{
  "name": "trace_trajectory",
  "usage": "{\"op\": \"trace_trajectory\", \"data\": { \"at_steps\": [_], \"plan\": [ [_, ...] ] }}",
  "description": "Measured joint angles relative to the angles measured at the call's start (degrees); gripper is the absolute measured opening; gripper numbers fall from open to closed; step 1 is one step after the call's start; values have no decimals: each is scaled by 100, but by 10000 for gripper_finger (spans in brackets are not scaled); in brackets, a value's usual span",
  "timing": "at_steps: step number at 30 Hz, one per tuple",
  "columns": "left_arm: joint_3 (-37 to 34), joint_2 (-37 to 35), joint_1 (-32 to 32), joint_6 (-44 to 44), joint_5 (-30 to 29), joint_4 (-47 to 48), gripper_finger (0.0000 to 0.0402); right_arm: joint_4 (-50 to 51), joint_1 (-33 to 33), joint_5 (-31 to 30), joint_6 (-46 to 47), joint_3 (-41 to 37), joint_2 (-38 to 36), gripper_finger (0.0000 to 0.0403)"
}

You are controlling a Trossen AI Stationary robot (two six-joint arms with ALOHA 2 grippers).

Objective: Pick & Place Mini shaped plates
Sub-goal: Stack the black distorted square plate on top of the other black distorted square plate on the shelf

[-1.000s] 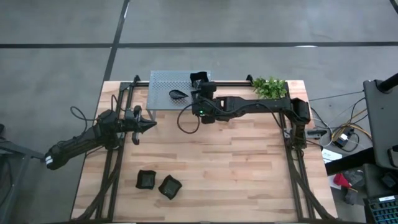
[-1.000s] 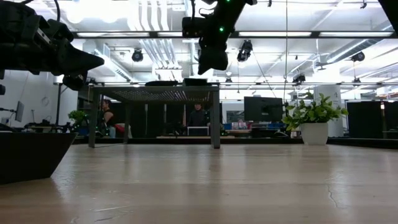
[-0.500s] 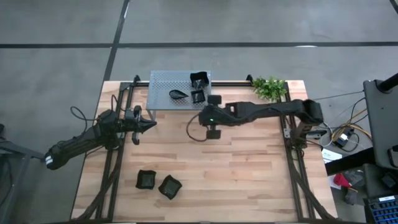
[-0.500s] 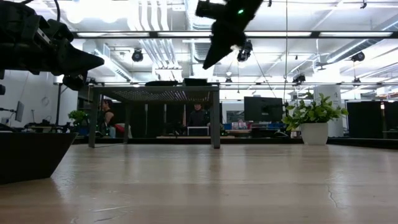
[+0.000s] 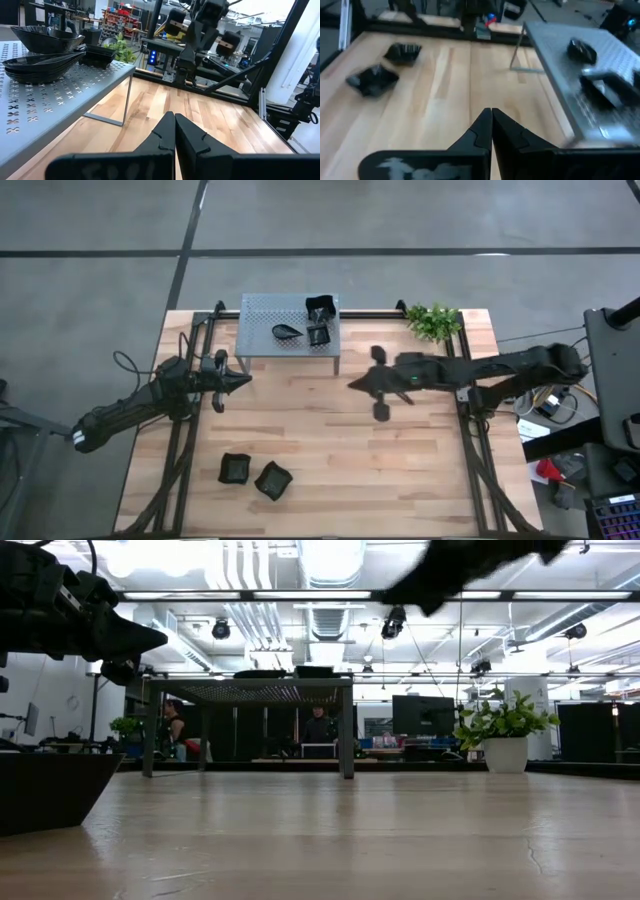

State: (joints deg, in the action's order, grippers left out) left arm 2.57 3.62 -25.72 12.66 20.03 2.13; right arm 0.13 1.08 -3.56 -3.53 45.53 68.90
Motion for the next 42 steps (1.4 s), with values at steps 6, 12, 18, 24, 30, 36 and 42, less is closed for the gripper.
{"op": "trace_trajectory", "data": {
  "at_steps": [6,12,18,24,30,36,42],
  "plan": [
    [-1,0,-1,1,1,0,3,117,47,435,351,-988,-1176,8],
    [0,0,-1,-1,0,0,3,96,50,850,667,-1729,-2283,8],
    [0,0,-1,0,0,0,3,38,79,877,664,-2366,-3191,8],
    [0,0,-1,0,0,0,3,-521,79,1047,662,-3004,-4030,8],
    [-2,0,1,-1,0,0,3,-610,79,1454,685,-3373,-4638,8],
    [0,0,0,-1,0,0,3,-609,79,1739,843,-3567,-4910,9],
    [-2,0,-1,0,0,0,3,-808,79,1760,760,-3776,-5265,9]
  ]
}}
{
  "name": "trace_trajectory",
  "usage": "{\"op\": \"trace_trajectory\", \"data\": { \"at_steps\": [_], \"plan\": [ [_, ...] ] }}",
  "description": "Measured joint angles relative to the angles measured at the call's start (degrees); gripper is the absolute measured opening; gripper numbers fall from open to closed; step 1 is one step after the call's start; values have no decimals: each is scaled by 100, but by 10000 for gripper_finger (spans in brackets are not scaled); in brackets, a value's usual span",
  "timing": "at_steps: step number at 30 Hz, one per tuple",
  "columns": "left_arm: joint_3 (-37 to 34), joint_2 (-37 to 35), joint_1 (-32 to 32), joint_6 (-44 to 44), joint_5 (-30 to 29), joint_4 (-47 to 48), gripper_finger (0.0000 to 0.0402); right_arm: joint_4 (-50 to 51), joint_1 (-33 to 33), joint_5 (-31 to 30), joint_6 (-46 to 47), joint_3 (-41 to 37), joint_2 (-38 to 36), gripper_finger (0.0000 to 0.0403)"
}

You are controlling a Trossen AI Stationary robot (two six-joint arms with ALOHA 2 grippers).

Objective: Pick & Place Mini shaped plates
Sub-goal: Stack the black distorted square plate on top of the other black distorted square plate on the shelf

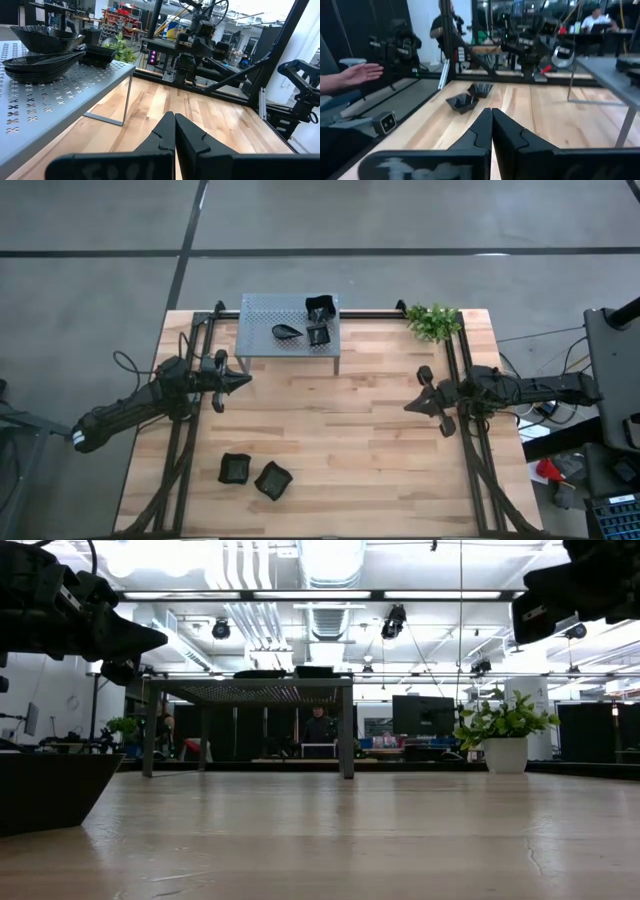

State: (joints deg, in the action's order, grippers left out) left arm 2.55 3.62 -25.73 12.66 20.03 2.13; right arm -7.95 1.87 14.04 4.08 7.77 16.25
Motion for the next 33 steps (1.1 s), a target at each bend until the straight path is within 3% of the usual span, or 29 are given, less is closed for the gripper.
{"op": "trace_trajectory", "data": {
  "at_steps": [13,22,27,31,33],
  "plan": [
    [0,0,0,-2,0,0,3,825,0,143,204,-175,-1417,9],
    [-7,0,0,142,-6,-154,3,812,-4,103,236,-175,-1574,8],
    [-7,9,0,1312,-211,-529,3,814,-2,101,103,-175,-1492,8],
    [-7,9,2,3462,-162,-879,3,820,-2,98,201,-175,-1425,8],
    [-7,20,6,3845,-96,-881,3,818,0,98,189,-175,-1414,8]
  ]
}}
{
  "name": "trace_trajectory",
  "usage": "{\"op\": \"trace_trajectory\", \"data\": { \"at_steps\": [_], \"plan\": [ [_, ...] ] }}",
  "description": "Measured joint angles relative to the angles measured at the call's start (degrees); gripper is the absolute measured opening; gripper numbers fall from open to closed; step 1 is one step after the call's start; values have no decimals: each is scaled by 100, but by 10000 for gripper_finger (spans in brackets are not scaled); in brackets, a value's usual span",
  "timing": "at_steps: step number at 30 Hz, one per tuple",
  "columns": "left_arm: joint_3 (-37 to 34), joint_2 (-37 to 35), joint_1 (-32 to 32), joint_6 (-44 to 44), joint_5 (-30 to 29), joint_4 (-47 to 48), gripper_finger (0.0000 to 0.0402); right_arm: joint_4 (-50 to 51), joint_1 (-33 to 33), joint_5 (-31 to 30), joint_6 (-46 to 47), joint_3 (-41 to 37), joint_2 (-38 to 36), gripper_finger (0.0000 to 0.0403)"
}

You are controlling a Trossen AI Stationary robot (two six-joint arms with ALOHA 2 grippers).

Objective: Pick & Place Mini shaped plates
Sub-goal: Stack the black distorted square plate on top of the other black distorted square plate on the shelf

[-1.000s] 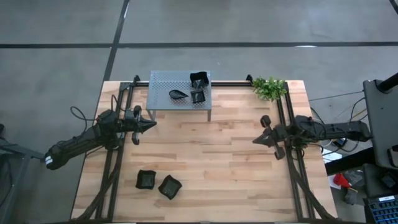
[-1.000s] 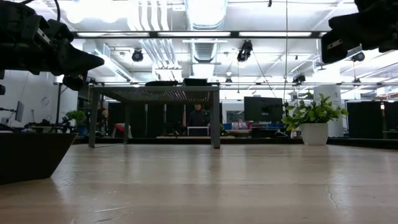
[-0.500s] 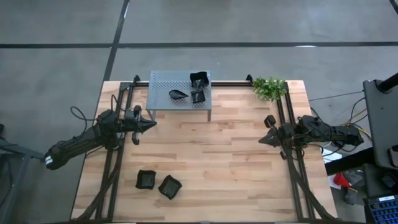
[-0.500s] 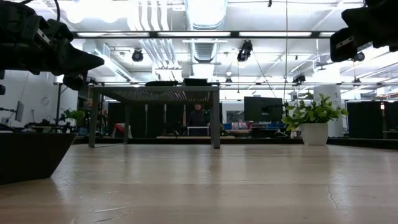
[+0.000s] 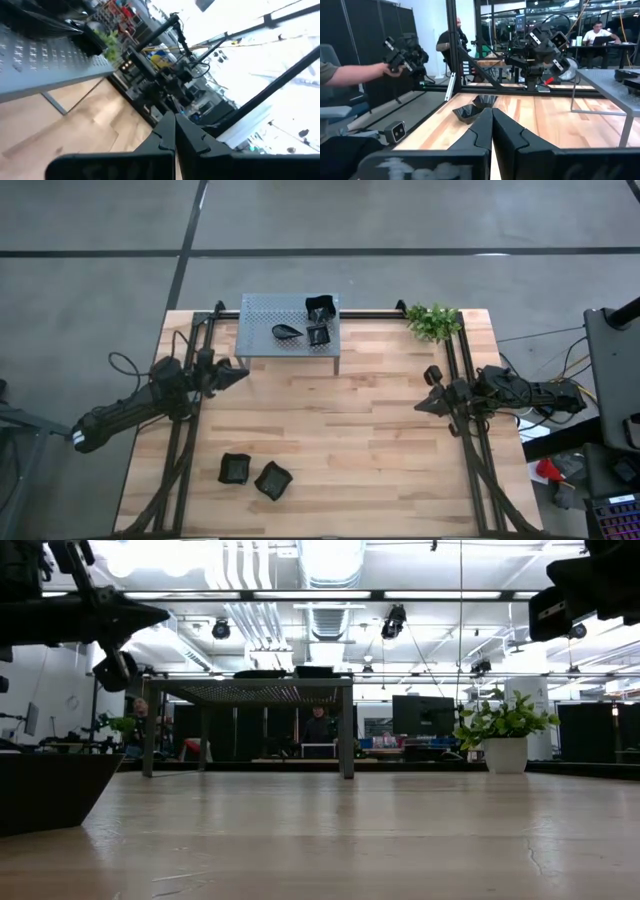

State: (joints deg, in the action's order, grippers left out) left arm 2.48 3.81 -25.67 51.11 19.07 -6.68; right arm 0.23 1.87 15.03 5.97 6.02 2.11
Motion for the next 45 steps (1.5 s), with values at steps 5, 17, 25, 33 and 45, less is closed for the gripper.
{"op": "trace_trajectory", "data": {
  "at_steps": [5,17,25,33,45],
  "plan": [
    [0,81,-1,351,-261,-31,3,0,0,0,-12,0,-11,8],
    [69,447,1015,-1333,-413,-927,0,-2,0,-4,-14,0,-2,8],
    [207,1176,2184,-2140,-1409,-901,0,0,0,-7,-10,0,-2,8],
    [1035,2386,3959,-2792,-3328,-263,0,0,0,-9,-4,0,-2,8],
    [2788,4038,6206,-2555,-4423,1509,0,1,0,-9,-10,0,-2,8]
  ]
}}
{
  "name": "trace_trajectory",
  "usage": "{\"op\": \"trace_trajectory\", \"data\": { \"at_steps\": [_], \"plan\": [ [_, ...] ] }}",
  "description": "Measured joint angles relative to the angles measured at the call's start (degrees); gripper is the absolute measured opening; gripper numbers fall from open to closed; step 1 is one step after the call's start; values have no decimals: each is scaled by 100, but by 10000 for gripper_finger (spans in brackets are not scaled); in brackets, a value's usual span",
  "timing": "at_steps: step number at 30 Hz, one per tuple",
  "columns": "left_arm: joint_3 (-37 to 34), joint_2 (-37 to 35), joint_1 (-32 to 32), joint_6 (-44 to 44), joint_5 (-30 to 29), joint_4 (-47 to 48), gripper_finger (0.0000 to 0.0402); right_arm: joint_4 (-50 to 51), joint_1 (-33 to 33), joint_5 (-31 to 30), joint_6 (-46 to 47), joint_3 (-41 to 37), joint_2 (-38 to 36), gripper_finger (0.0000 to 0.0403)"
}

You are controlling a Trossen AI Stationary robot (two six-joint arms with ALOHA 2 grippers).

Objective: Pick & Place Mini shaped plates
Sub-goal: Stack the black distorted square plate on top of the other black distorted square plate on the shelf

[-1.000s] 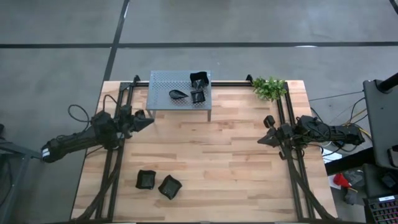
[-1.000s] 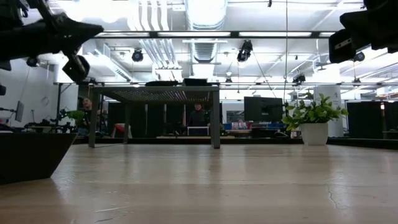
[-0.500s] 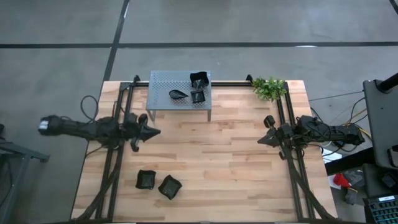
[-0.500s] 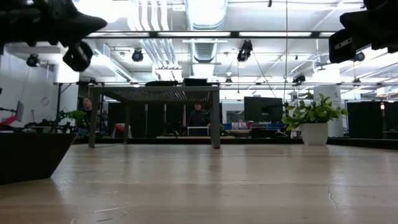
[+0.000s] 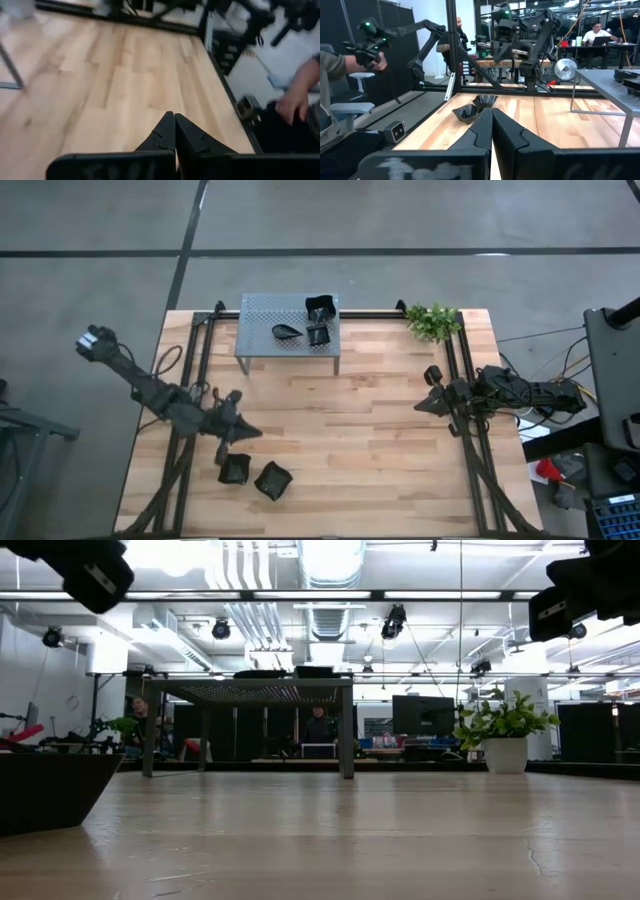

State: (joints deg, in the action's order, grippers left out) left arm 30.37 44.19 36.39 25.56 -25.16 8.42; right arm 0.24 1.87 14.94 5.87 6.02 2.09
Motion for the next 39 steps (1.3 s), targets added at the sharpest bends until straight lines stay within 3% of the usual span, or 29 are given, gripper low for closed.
{"op": "trace_trajectory", "data": {
  "at_steps": [9,18,22,31,36,39],
  "plan": [
    [580,1247,259,162,137,-115,16,-1,-2,1,-1,0,0,8],
    [1017,2771,438,-169,182,-386,110,-1,-2,2,-2,0,0,8],
    [1217,3288,436,268,492,-342,136,-3,-2,2,-2,0,0,8],
    [1618,3666,436,2161,988,-412,128,-3,-2,2,-2,0,0,8],
    [1657,3759,421,2478,837,-563,126,-2,-2,2,0,0,0,8],
    [1675,3774,549,2073,998,-607,123,-3,-2,2,6,0,0,8]
  ]
}}
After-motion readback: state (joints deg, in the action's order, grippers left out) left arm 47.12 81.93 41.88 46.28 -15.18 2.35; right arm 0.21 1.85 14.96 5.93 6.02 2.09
